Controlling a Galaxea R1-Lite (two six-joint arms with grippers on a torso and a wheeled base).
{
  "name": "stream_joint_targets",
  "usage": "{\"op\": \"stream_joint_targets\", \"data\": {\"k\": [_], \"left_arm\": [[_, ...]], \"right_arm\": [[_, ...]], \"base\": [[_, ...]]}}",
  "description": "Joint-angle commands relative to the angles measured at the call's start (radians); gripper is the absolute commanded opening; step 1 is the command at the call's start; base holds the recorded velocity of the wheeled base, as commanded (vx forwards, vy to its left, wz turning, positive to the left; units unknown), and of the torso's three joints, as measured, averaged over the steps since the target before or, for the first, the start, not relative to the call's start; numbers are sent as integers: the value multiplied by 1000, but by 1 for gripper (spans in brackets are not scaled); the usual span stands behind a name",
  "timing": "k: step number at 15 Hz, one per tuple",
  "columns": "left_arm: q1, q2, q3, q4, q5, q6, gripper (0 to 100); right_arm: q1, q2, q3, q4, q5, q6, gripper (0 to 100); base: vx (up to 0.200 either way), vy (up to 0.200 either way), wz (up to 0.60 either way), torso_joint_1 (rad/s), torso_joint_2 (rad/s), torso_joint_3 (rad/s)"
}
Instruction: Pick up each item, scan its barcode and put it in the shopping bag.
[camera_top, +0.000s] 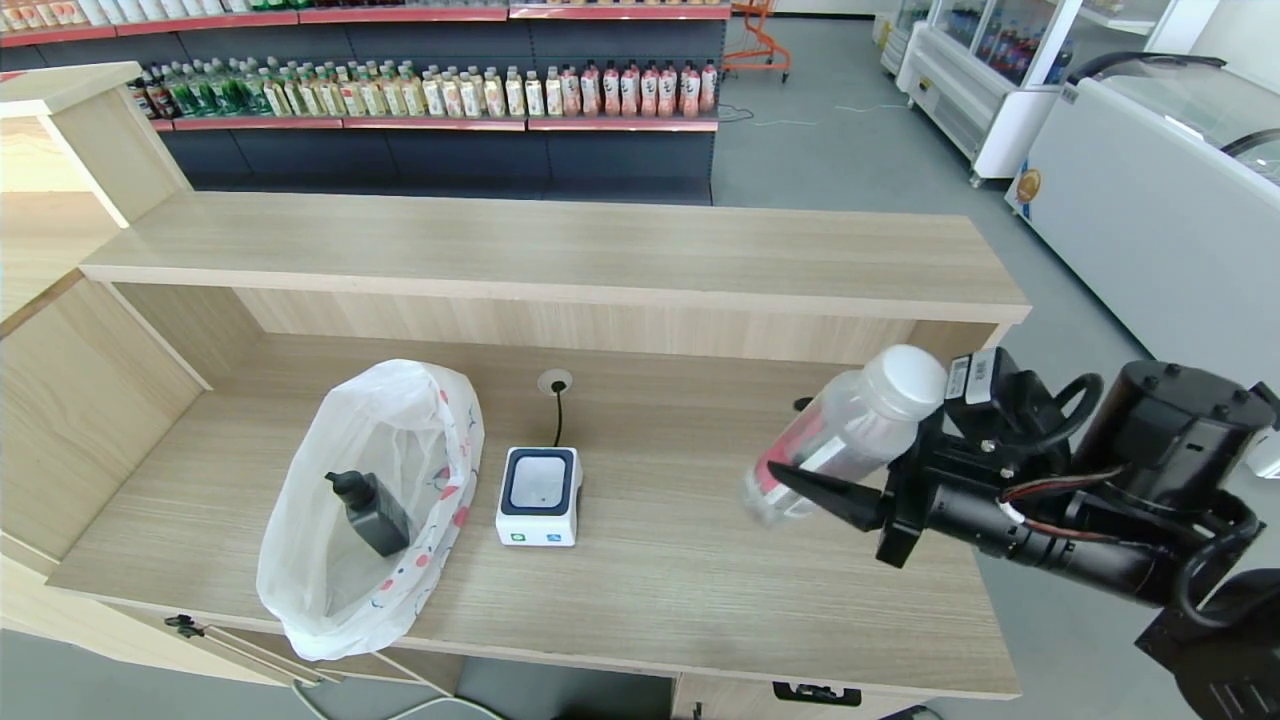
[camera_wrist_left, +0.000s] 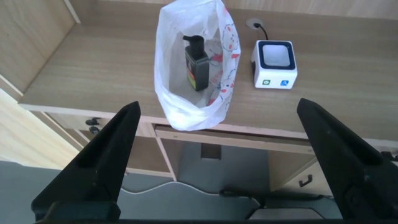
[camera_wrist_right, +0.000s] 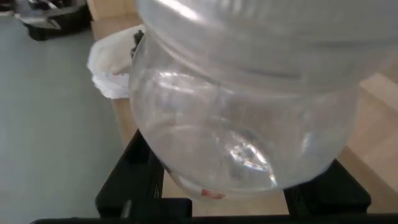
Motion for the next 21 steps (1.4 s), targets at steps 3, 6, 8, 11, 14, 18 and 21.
{"op": "stream_joint_targets", "data": {"k": [3, 6, 8, 11, 14, 18, 21], "left_arm": [[1, 0, 0, 0, 0, 0, 100], [1, 0, 0, 0, 0, 0, 100], [1, 0, 0, 0, 0, 0, 100], [1, 0, 0, 0, 0, 0, 100], [1, 0, 0, 0, 0, 3, 100], [1, 0, 0, 0, 0, 1, 100], [1, 0, 0, 0, 0, 1, 100]], "right_arm": [[-95, -46, 21, -19, -195, -184, 0], [-49, -9, 96, -161, -215, -333, 0], [-43, -8, 112, -234, -218, -371, 0], [-48, -23, 164, -264, -217, -376, 0], [-60, -40, 187, -264, -217, -401, 0], [-58, -34, 156, -264, -218, -431, 0], [-61, -23, 89, -264, -287, -411, 0]], "base": [[0, 0, 0, 0, 0, 0], [0, 0, 0, 0, 0, 0], [0, 0, 0, 0, 0, 0], [0, 0, 0, 0, 0, 0], [0, 0, 0, 0, 0, 0], [0, 0, 0, 0, 0, 0], [0, 200, 0, 5, 4, 4]]}}
